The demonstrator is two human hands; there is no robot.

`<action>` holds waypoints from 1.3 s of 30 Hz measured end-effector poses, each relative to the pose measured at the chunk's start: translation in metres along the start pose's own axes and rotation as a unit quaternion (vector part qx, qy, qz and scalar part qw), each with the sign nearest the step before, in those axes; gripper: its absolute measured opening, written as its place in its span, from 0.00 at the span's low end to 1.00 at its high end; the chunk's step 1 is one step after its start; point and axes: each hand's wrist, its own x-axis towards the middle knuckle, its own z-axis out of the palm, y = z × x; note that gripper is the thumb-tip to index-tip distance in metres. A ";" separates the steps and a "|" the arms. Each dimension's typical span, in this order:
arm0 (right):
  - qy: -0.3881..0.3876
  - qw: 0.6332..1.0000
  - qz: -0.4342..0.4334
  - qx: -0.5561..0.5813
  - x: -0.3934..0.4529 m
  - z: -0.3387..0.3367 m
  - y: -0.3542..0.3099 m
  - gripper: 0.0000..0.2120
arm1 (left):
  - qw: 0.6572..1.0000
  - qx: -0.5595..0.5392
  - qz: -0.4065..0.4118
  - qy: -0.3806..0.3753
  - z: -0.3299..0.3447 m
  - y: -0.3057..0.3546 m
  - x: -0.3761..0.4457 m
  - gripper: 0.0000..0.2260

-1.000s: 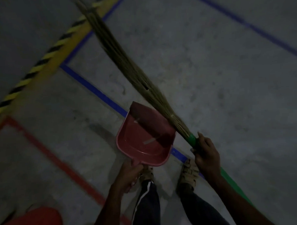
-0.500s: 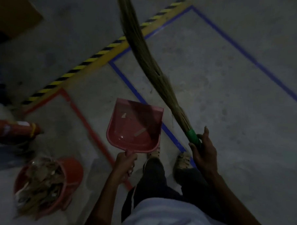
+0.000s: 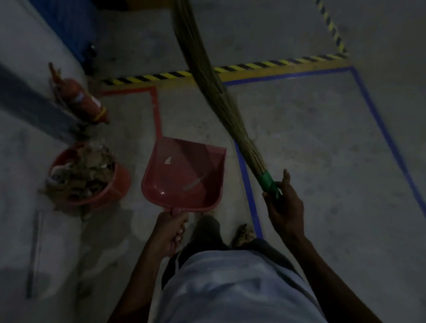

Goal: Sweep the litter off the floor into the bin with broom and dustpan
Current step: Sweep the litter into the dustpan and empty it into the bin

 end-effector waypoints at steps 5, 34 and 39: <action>-0.080 0.996 -0.049 0.013 -0.011 0.030 -0.041 0.32 | 0.994 -0.105 -0.008 0.024 -0.051 -0.028 -0.010 0.13; -0.268 0.953 -0.140 -0.026 0.050 0.283 -0.281 0.37 | 0.960 -0.264 -0.053 0.078 -0.359 -0.018 0.099 0.15; -0.316 0.938 -0.141 0.024 0.111 0.326 -0.310 0.34 | 0.962 -0.250 -0.101 0.050 -0.377 0.027 0.137 0.19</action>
